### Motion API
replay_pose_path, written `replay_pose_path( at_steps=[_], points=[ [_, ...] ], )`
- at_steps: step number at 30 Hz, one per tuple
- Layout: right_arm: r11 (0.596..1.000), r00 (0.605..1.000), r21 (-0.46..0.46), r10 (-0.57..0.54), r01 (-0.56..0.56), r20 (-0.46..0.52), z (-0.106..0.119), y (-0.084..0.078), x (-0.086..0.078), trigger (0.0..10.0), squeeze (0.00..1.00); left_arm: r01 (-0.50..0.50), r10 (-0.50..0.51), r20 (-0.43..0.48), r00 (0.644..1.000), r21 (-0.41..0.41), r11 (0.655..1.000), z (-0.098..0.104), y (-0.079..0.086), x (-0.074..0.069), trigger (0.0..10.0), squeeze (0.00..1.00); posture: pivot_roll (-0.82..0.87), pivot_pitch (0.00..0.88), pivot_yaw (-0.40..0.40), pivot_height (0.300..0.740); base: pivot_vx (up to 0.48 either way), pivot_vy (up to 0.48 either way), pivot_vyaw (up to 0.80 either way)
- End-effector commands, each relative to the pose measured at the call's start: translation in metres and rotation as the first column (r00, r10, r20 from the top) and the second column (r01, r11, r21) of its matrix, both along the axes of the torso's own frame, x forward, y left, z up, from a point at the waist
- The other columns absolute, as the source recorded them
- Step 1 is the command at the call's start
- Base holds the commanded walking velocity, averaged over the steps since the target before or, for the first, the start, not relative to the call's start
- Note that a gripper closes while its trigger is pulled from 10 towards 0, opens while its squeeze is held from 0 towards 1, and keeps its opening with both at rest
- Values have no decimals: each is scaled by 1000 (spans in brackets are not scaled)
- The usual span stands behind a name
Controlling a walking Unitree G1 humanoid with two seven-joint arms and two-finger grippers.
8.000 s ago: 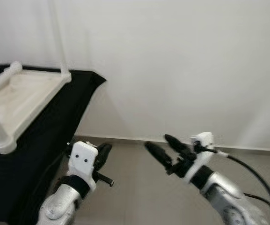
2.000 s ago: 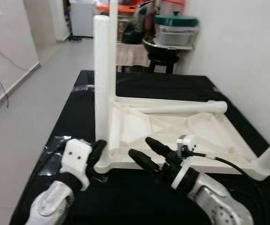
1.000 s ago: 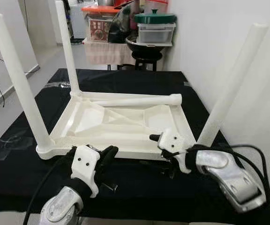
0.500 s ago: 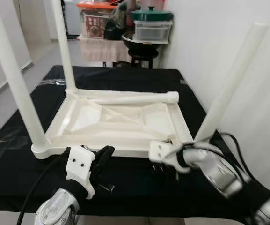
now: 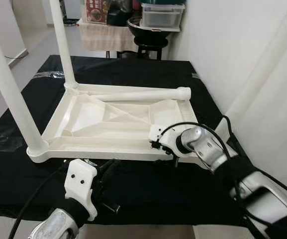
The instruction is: Building children table
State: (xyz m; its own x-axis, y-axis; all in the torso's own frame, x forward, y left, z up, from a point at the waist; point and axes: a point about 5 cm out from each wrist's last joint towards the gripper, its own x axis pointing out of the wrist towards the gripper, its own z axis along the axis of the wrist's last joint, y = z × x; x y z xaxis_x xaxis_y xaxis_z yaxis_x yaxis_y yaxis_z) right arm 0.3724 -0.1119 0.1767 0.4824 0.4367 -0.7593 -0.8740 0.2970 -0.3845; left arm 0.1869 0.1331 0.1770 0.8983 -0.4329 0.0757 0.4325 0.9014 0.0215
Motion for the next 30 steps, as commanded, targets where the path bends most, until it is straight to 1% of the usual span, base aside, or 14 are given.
replay_pose_path(
  at_steps=[1, 2, 3, 4, 8, 9, 10, 11, 16, 20, 24, 26, 27, 30],
  points=[
    [998, 998, -42, -51, 50, -38, -10, -8, 3, 5922, 0, 16, -16, -20, 1000, 0, 1000, 0, -1, -5, 10000, 0, 111, 177, -103, 740, 0, 0, 0],
    [998, 998, -40, -51, 50, -45, -8, -6, 6, 4431, 0, 17, -17, -24, 1000, -3, 1000, 0, -1, -7, 10000, 0, 114, 186, -105, 740, 0, 0, 0],
    [998, 997, -37, -50, 48, -53, -6, -4, 7, 4431, 0, 17, -17, -27, 999, -5, 1000, 0, -1, -8, 10000, 0, 114, 186, -105, 740, 0, 0, 0],
    [999, 998, -39, -35, 33, -48, -5, -2, 9, 2471, 0, 17, -17, -30, 999, -7, 1000, 0, -2, -10, 10000, 0, 119, 194, -111, 740, 0, 0, 0],
    [999, 999, -20, 24, -25, -35, -1, 4, 11, 1765, 0, 17, -17, -39, 999, -13, 1000, 1, -2, -12, 10000, 0, 121, 199, -114, 740, 0, 0, 0],
    [999, 998, -16, 42, -43, -37, 0, 4, 10, 0, 0, 17, -18, -41, 999, -15, 1000, 1, -2, -13, 10000, 0, 122, 201, -115, 740, 0, 0, 0],
    [998, 998, -14, 53, -53, -38, 0, 5, 10, 0, 0, 17, -18, -42, 999, -16, 1000, 1, -2, -13, 10000, 0, 122, 201, -115, 740, 0, 0, 0],
    [998, 997, -19, 63, -64, -44, 0, 5, 10, 392, 0, 18, -18, -42, 999, -18, 1000, 1, -2, -13, 10000, 0, 121, 202, -114, 740, 0, 0, 0],
    [995, 994, -45, 85, -88, -68, -3, 4, 9, 78, 0, 19, -20, -44, 999, -21, 1000, 2, -2, -11, 10000, 0, 116, 198, -113, 740, 0, 0, 0],
    [995, 994, -75, 57, -64, -88, -9, 3, 10, 0, 0, 18, -19, -44, 999, -22, 1000, 2, -1, -10, 10000, 0, 115, 191, -114, 740, 0, 0, 0],
    [1000, 996, -30, 4, -6, -88, -7, 9, 13, 0, 0, 16, -17, -43, 999, -22, 1000, 2, -1, -9, 10000, 0, 113, 180, -112, 740, 0, 0, 0],
    [983, 994, 163, -72, 85, -86, 2, 28, 16, 0, 0, 15, -16, -42, 999, -22, 1000, 2, -1, -8, 10000, 0, 109, 167, -115, 740, 0, 0, 0],
    [950, 983, 269, -128, 159, -128, 5, 38, 16, 0, 0, 14, -15, -41, 999, -22, 1000, 2, -2, -8, 10000, 0, 110, 161, -115, 740, 0, 0, 0],
    [862, 950, 414, -210, 292, -233, 11, 59, 14, 0, 0, 14, -15, -41, 999, -23, 1000, 1, -2, -7, 10000, 0, 110, 152, -114, 740, 0, 0, 0]
  ],
)
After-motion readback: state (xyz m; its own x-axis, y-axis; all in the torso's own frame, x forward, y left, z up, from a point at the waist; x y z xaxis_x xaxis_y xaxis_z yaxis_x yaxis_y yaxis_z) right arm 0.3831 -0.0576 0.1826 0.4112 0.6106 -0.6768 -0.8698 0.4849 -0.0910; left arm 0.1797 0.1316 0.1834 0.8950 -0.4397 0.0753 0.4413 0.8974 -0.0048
